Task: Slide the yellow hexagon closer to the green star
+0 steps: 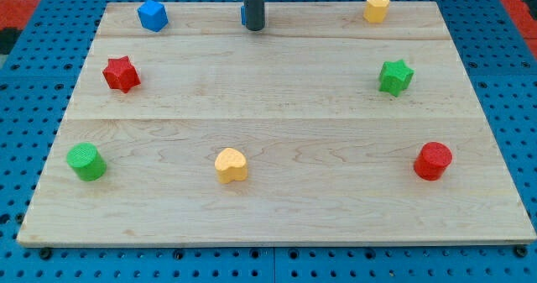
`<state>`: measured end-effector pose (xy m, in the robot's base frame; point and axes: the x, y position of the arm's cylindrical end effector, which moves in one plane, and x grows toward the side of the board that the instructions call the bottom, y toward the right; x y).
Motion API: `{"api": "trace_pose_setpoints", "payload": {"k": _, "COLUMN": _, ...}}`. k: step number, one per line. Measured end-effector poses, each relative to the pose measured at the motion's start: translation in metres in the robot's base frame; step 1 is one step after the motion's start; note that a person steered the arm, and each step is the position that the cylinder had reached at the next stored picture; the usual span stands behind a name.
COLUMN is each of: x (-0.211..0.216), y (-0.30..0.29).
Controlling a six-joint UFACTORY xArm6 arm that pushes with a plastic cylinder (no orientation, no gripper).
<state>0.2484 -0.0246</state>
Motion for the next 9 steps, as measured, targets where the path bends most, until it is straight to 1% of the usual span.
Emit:
{"api": "trace_pose_setpoints", "payload": {"k": 1, "x": 0.0, "y": 0.0}}
{"api": "trace_pose_setpoints", "payload": {"k": 2, "x": 0.043, "y": 0.051}}
{"api": "trace_pose_setpoints", "payload": {"k": 3, "x": 0.068, "y": 0.138}}
{"api": "trace_pose_setpoints", "payload": {"k": 4, "x": 0.045, "y": 0.224}}
{"api": "trace_pose_setpoints", "payload": {"k": 5, "x": -0.013, "y": 0.279}}
{"api": "trace_pose_setpoints", "payload": {"k": 6, "x": -0.056, "y": 0.285}}
{"api": "trace_pose_setpoints", "payload": {"k": 7, "x": -0.057, "y": 0.28}}
{"api": "trace_pose_setpoints", "payload": {"k": 8, "x": -0.057, "y": 0.241}}
{"api": "trace_pose_setpoints", "payload": {"k": 9, "x": -0.057, "y": 0.216}}
